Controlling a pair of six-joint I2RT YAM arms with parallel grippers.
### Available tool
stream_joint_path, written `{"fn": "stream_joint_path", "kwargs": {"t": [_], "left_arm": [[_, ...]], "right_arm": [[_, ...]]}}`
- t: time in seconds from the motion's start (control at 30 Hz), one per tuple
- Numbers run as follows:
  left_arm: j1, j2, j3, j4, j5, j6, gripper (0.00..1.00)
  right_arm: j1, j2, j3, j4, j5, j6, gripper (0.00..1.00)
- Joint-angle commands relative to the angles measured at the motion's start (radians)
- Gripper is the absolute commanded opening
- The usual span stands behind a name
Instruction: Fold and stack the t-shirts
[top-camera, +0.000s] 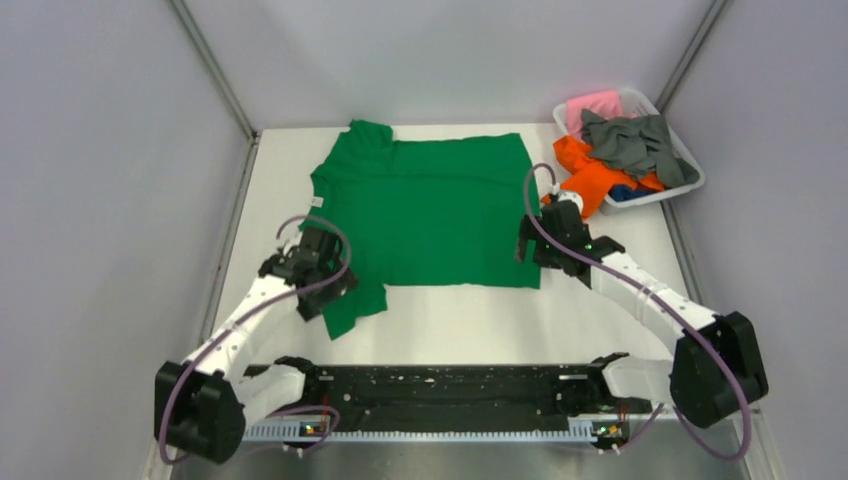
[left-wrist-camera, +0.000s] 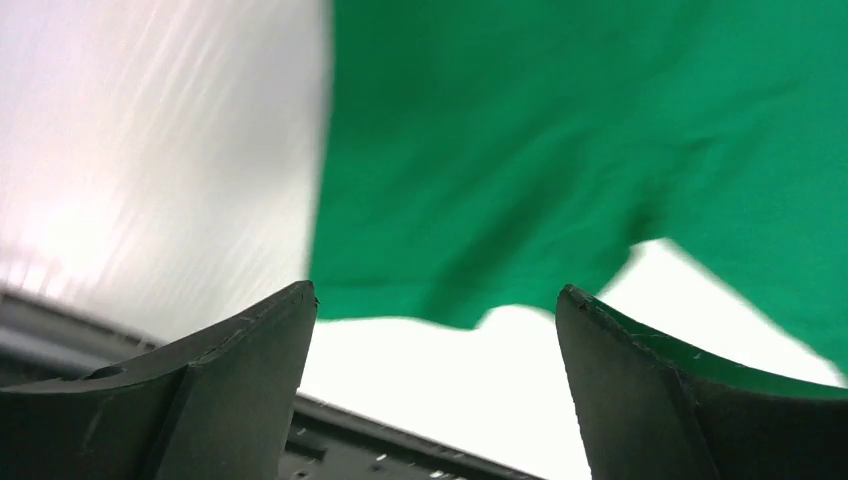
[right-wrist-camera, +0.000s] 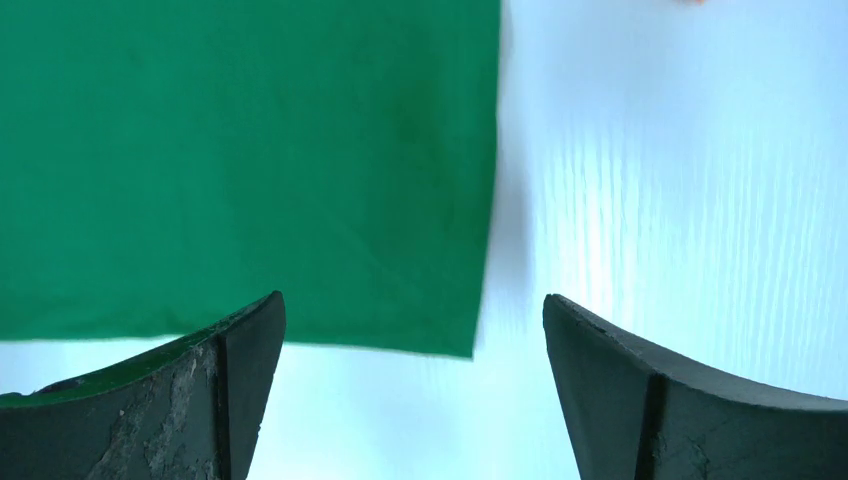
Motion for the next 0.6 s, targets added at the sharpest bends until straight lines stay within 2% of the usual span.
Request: {"fn": "stream_joint_path", "kwargs": {"t": [0.0, 0.1, 0.2, 0.33, 0.57], "left_arm": [[-0.007, -0.218, -0.189, -0.126, -0.041, -0.212, 0.92], [-0.007, -0.358, -0.293, -0.117, -0.008, -0.279, 0.87], [-0.007, -0.381, -0.329, -0.107, -0.04, -0.321, 0.82], [-0.007, -0.313, -0.337, -0.021, -0.041, -0.318, 0.76], [-0.007, -0.099, -0.323, 0.035, -0.037, -0.327, 0.6]], "right_arm": [[-0.003, -0.123, -0.101, -0.013, 0.028, 0.038, 0.99], [-0.003, -0.149, -0.125, -0.006, 0.015, 0.051, 0.99], [-0.003, -0.142, -0.125, 0.004, 0.013, 0.047, 0.99], [-0.003, -0.124, -0.124, 0.027, 0.022, 0.04, 0.99], [-0.003, -0.074, -0.116, 0.044, 0.04, 0.04, 0.99]]}}
